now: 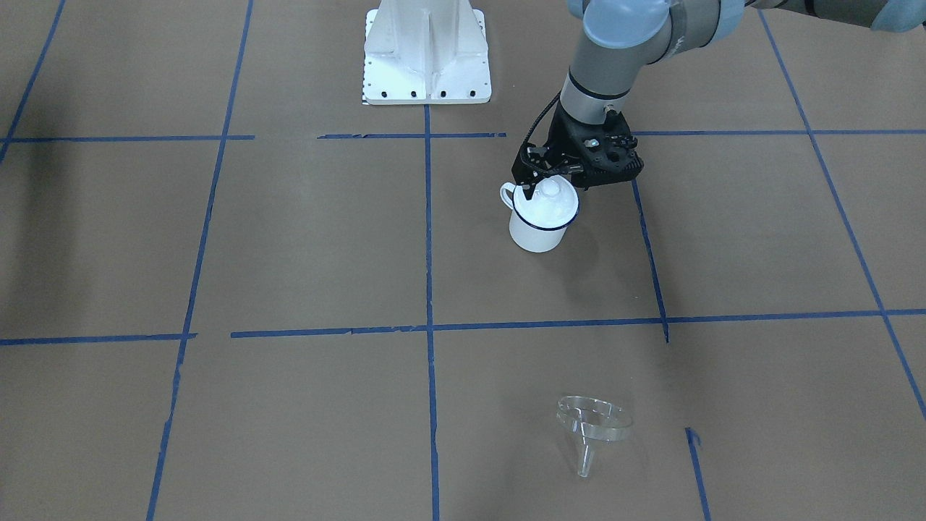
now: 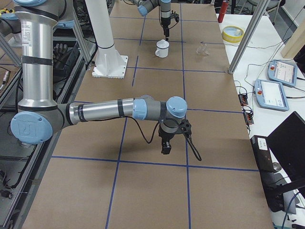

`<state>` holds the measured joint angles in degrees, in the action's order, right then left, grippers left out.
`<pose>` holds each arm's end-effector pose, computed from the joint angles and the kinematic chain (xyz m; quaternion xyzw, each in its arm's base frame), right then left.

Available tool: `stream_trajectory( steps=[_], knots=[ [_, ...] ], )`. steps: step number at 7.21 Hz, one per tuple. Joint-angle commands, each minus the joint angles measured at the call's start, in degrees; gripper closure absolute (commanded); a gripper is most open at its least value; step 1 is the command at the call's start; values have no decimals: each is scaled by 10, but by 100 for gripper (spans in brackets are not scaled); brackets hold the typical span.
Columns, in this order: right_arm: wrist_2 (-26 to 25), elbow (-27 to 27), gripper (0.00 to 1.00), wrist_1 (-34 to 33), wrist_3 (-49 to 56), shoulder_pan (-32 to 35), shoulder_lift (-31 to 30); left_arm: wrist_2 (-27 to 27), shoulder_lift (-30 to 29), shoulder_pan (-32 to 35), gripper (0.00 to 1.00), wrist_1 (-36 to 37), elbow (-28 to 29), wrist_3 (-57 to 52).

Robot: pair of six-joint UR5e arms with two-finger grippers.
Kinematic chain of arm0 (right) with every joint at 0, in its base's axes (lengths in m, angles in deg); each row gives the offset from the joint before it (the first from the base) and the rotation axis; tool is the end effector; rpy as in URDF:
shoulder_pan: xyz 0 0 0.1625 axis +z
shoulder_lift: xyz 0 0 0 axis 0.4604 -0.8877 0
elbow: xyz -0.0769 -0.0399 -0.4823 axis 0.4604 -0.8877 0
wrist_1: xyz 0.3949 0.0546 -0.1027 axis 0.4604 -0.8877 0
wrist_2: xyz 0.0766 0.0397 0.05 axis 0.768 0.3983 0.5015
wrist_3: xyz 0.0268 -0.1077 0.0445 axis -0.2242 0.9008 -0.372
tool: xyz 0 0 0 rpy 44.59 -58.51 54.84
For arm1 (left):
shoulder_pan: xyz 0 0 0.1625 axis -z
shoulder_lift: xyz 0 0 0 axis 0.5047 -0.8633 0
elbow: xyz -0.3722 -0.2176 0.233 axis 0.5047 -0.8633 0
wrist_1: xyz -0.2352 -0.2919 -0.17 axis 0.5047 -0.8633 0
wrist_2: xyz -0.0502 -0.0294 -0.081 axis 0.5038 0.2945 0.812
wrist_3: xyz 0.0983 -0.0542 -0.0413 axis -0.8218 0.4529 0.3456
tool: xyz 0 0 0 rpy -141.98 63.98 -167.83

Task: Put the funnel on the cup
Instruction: 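Lower the left gripper onto the white lid atop the enamel mug and grasp it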

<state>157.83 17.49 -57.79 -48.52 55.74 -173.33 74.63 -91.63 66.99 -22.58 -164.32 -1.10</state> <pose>-0.0011 -0.4520 0.6859 -0.0268 -0.3613 -0.1049 0.9261 0.4628 -0.4577 0.2987 0.0078 0.4066 -0.1085 0.9071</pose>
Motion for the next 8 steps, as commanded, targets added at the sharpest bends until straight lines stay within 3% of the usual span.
stream_trajectory(
  steps=[1,5,6,7,8],
  knots=[
    [0,0,0,0,0,0,0,-13,0,-9,3,2,10,3],
    [0,0,0,0,-1,0,0,-10,0,-26,6,3,2,6],
    [0,0,0,0,0,0,0,-10,0,-26,15,3,1,6],
    [0,0,0,0,-1,0,0,-10,1,-26,43,4,1,6],
    [0,0,0,0,0,0,0,-10,2,-26,84,11,-1,6]
  ],
)
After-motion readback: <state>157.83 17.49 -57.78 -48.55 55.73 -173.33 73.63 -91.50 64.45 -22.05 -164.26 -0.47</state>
